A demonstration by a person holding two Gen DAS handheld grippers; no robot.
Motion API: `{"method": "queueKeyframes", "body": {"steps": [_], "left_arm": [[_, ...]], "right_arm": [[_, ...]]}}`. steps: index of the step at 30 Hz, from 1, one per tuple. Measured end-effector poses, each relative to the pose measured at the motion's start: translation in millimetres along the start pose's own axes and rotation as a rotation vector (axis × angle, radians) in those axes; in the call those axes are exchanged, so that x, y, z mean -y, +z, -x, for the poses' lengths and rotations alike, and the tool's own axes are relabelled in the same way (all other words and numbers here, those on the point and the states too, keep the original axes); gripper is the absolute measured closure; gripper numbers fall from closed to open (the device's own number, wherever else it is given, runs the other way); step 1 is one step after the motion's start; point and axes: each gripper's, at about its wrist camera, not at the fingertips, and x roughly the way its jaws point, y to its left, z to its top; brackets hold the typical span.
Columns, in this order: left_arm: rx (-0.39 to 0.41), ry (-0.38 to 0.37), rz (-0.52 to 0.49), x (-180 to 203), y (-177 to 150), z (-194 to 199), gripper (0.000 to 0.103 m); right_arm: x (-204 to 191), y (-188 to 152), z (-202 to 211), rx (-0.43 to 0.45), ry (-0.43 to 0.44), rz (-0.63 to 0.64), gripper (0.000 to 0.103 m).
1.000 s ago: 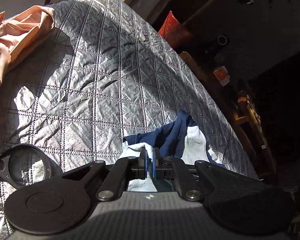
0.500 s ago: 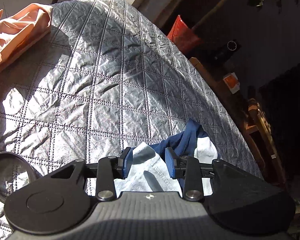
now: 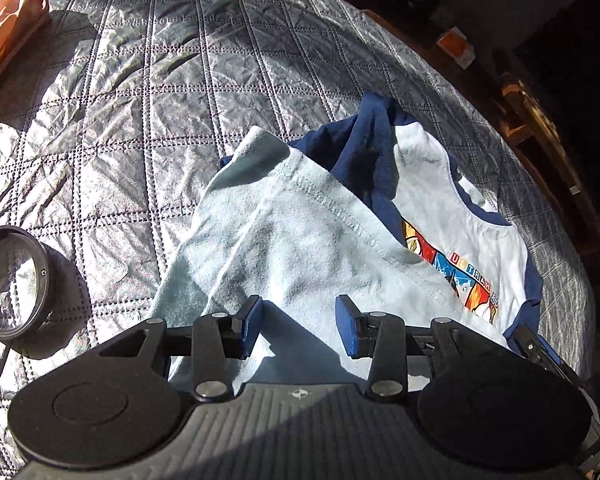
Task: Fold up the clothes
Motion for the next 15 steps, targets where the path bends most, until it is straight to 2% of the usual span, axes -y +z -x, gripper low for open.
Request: {"method": "queueKeyframes", "body": {"steps": [1,2,4,5,8,10,12,13,15], "left_arm": [[-0.002,-0.009,0.025,-4,3,0,0.066],[-0.006,-0.022,0.058,-10,6,0,0.066],[-0.003,-0.029,0.09,-14,10,2,0.066],[0.0,-0.03,0.1,-16,11,3,0.066],[0.01,-0.027,0.124,-20,15,6,0.065],[0.022,-0.007,0.117,-22,17,8,0.064],[0.034,0.013,0.111,-23,20,11,0.063],[0.04,0.023,0.107,-24,21,12,0.059],[0.062,0.044,0.132,-34,28,16,0.055]], "right_arm": [[-10,-2,15,0.039,0.061,0.031,0.052],[-24,-5,27,0.055,0.147,0.068,0.044],[-51,-14,29,-0.001,0.315,0.109,0.035],[-65,-17,26,-0.045,0.388,0.125,0.035],[-95,-17,-1,-0.093,0.339,0.169,0.035],[-98,-13,-20,-0.077,0.249,0.177,0.036],[-91,-5,-29,-0.047,0.106,0.184,0.036],[-81,0,-29,-0.044,0.064,0.148,0.036],[-43,-2,-14,-0.035,0.077,0.011,0.035]]}}
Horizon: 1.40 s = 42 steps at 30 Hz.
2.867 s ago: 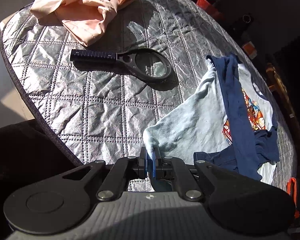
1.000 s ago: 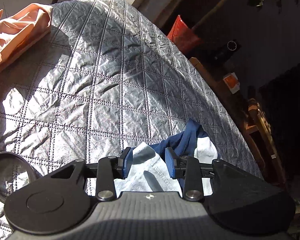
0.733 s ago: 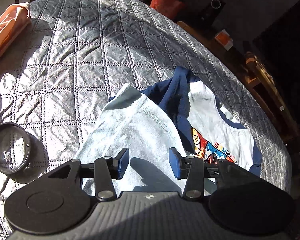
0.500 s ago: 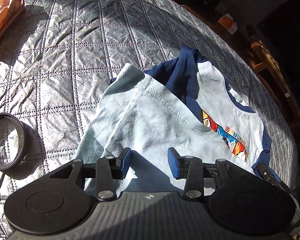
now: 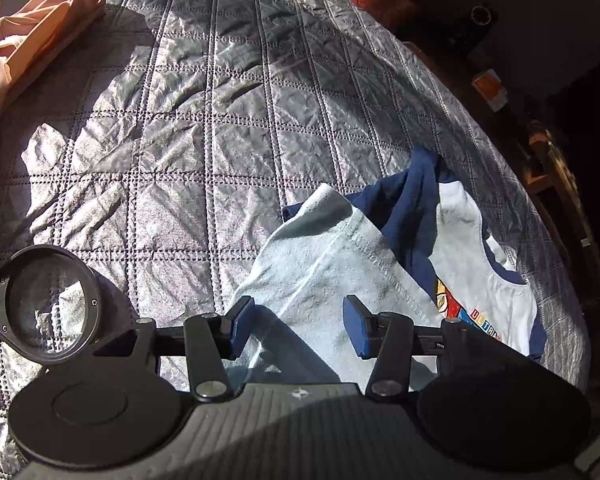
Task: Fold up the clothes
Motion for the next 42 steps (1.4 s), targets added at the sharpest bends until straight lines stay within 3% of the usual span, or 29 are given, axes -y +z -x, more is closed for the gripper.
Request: {"method": "queueKeyframes", "body": {"steps": [3,5,8,11,13,17,20,25,28,32,34,36,38,42], "left_arm": [[0.016,-0.004,0.044,-13,11,4,0.054],[0.006,-0.02,0.053,-19,13,6,0.053],[-0.048,-0.058,0.046,-21,5,5,0.049],[-0.136,-0.099,0.043,-24,-8,7,0.046],[-0.151,-0.089,0.011,-23,-16,14,0.045],[-0.148,-0.035,0.012,-28,-25,19,0.039],[-0.176,-0.01,0.085,-42,-28,19,0.04],[-0.2,-0.059,0.173,-57,-28,17,0.034],[-0.213,-0.111,0.221,-58,-33,12,0.024],[-0.198,-0.122,0.228,-53,-33,9,0.011],[-0.182,-0.128,0.238,-52,-34,9,0.012],[-0.177,-0.152,0.256,-52,-35,7,0.019],[-0.184,-0.179,0.263,-50,-35,4,0.04],[-0.165,-0.172,0.26,-46,-37,4,0.038]], "right_arm": [[55,-10,27,-0.003,0.044,-0.233,0.032],[95,-39,50,-0.031,0.134,-0.465,0.032],[125,-89,93,-0.067,0.193,-0.669,0.03],[129,-136,124,-0.121,0.298,-0.809,0.03],[126,-159,133,-0.149,0.336,-0.891,0.028],[120,-175,130,-0.153,0.343,-0.947,0.026],[118,-172,121,-0.143,0.361,-0.965,0.026],[123,-172,110,-0.065,0.384,-1.036,0.025],[126,-169,102,-0.022,0.383,-1.088,0.025],[121,-167,93,0.028,0.388,-1.114,0.025],[118,-166,91,0.045,0.385,-1.111,0.025],[115,-166,90,0.058,0.386,-1.118,0.025],[115,-168,90,0.085,0.391,-1.143,0.025],[116,-173,90,0.104,0.376,-1.169,0.032]]}}
